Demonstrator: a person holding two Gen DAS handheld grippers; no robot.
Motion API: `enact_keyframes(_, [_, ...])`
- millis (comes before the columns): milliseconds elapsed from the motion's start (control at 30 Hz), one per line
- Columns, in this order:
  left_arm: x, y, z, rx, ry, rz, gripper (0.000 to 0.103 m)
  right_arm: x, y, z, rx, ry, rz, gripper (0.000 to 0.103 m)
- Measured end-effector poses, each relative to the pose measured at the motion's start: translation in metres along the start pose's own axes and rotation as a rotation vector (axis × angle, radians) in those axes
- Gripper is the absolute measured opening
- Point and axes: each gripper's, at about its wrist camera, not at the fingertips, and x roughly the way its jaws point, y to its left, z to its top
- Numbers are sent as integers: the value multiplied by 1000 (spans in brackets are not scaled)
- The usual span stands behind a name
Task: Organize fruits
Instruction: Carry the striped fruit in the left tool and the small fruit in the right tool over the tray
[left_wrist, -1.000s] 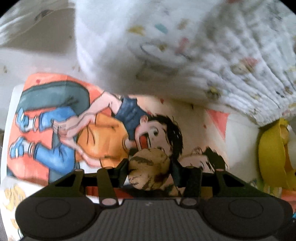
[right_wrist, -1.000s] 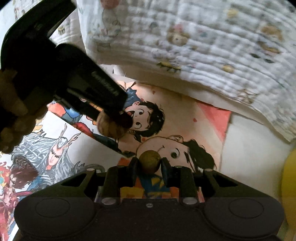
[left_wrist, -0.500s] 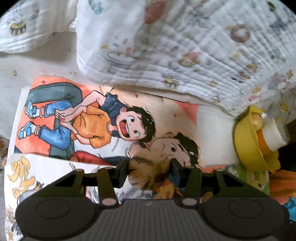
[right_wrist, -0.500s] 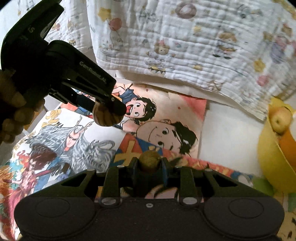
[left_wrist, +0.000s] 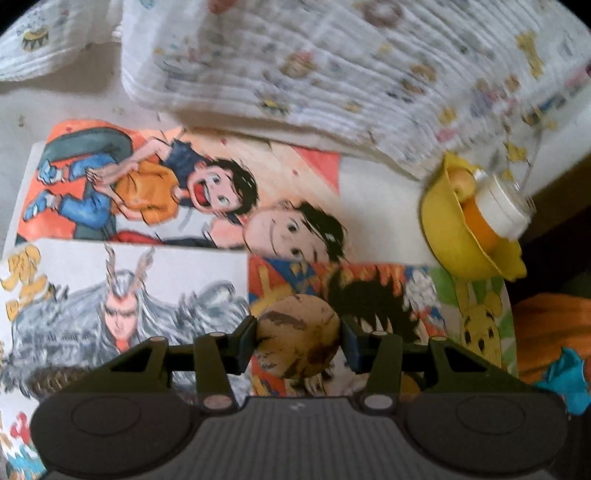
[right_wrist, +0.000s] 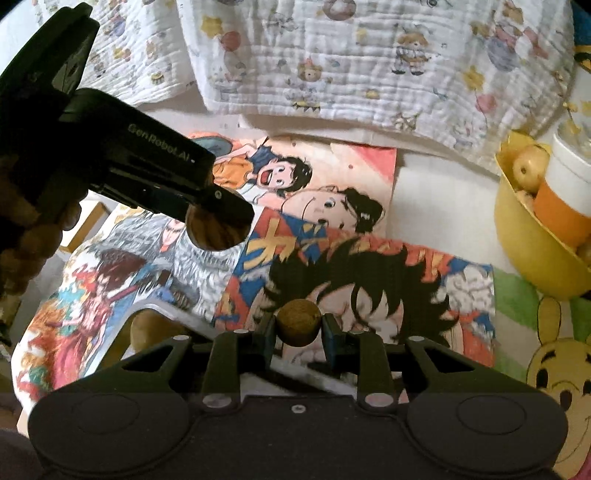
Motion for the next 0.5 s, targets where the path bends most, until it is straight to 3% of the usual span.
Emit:
enact_keyframes(200, [3,-16,-29,34,52,-30,52,-19,2,-20,-2,14,-13,28])
enact_keyframes(500, [14,-47,-61,123,129,-63,52,-43,-23,-49,106,22,-89,28])
